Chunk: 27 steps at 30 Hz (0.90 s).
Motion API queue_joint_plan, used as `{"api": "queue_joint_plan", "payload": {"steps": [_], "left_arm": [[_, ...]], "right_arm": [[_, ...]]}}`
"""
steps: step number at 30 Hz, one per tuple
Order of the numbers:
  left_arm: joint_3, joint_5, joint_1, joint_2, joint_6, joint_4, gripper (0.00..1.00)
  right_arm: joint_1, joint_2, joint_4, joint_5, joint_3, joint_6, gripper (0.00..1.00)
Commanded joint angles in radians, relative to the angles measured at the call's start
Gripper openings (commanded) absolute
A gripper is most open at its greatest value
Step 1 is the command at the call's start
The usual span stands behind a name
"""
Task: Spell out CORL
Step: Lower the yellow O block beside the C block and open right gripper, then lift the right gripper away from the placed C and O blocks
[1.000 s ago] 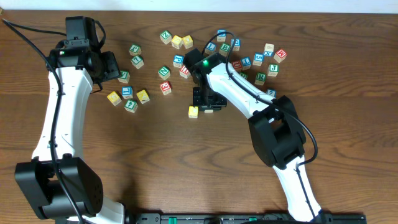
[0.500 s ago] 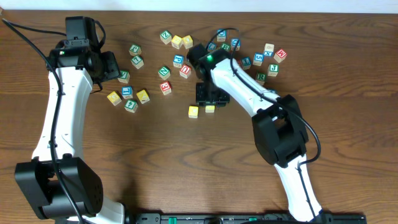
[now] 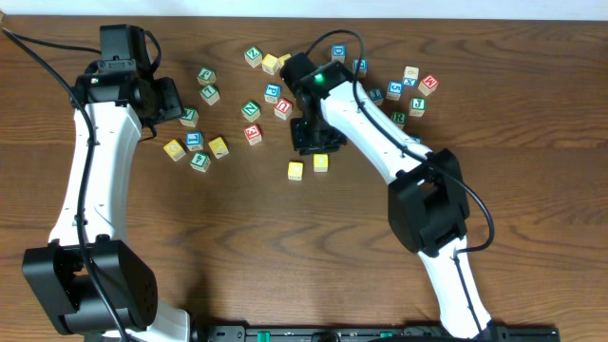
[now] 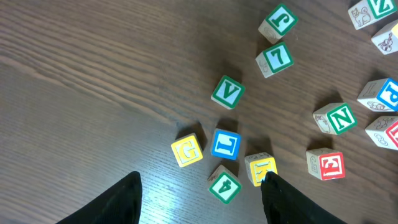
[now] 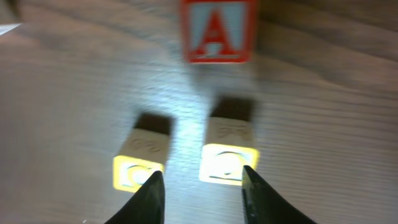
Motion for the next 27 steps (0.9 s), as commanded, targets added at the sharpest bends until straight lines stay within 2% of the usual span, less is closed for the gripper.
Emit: {"api": "queue_joint_plan", "payload": {"steps": [1,3,5,14,27], "left_arm": [[0.007,-0.01,0.002,-0.024,-0.005,0.006,0.61],[0.007,-0.019,0.003,-0.024,-0.005,0.009,0.61],[0.007,-0.033,0.007,-0.024,-0.005,0.011,0.61],[0.007,-0.039,0.031,-0.024,-0.005,0.01,0.61],[0.007,-0.039,0.031,-0.024,-0.005,0.003,0.61]], "right_arm": [[0.047,-0.001,0.004,-0.047,0.019,-0.064,0.2],[0.068,-0.001,0.014,-0.047,0.013,-0.078,0.07],[0.088,-0.001,0.028,-0.047,0.002,-0.08,0.01],[0.145,0.001,0.088,-0.038,-0.047,-0.094,0.04],[0.144,0.001,0.159,0.03,-0.162,-0.092,0.07]]}}
